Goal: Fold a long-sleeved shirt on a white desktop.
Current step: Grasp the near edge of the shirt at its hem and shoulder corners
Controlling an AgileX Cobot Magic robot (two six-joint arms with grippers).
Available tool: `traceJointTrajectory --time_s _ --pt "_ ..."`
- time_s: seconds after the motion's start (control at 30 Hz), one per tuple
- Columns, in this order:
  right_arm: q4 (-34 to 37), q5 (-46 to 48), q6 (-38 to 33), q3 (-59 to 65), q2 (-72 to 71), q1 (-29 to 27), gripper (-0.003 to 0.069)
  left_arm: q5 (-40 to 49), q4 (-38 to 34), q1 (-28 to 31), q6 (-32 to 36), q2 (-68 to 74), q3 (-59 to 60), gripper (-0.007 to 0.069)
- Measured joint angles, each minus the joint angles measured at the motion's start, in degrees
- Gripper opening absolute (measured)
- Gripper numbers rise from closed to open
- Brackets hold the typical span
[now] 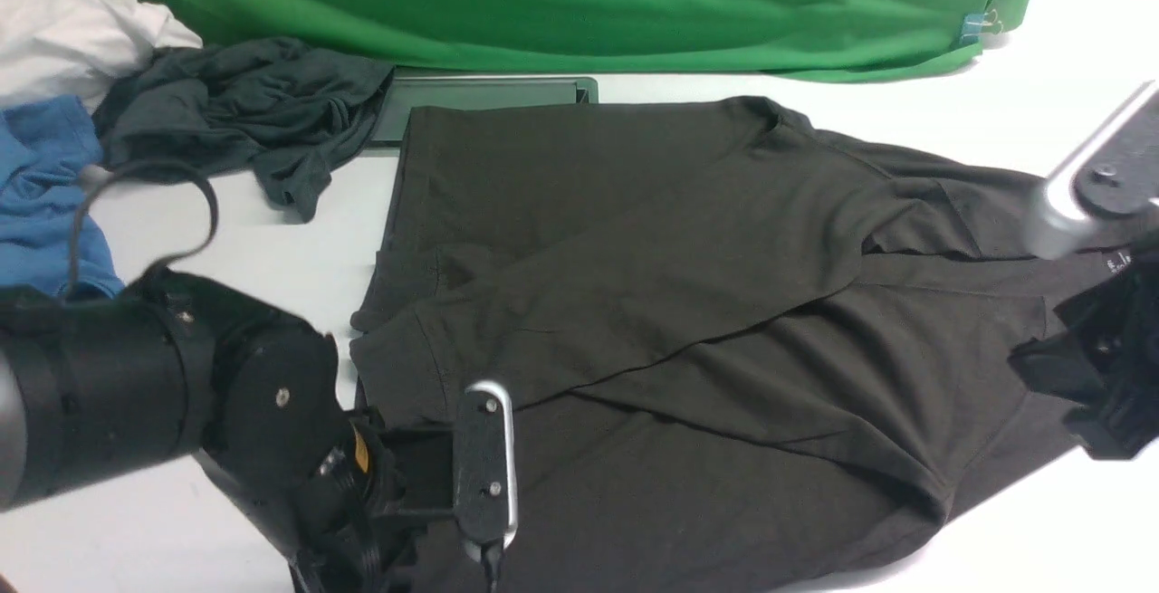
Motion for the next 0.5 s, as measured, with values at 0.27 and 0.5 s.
traceJointTrajectory --time_s 0.27,0.5 --pt "0.0 -1.1 0.1 1.5 -4.2 0.0 0.0325 -2.1 3.5 0.0 4.7 1.2 2.7 0.0500" --pt "0.0 -1.1 0.2 1.5 -4.2 0.0 0.0325 -7.8 7.5 -0.1 8.4 0.2 6.9 0.0471"
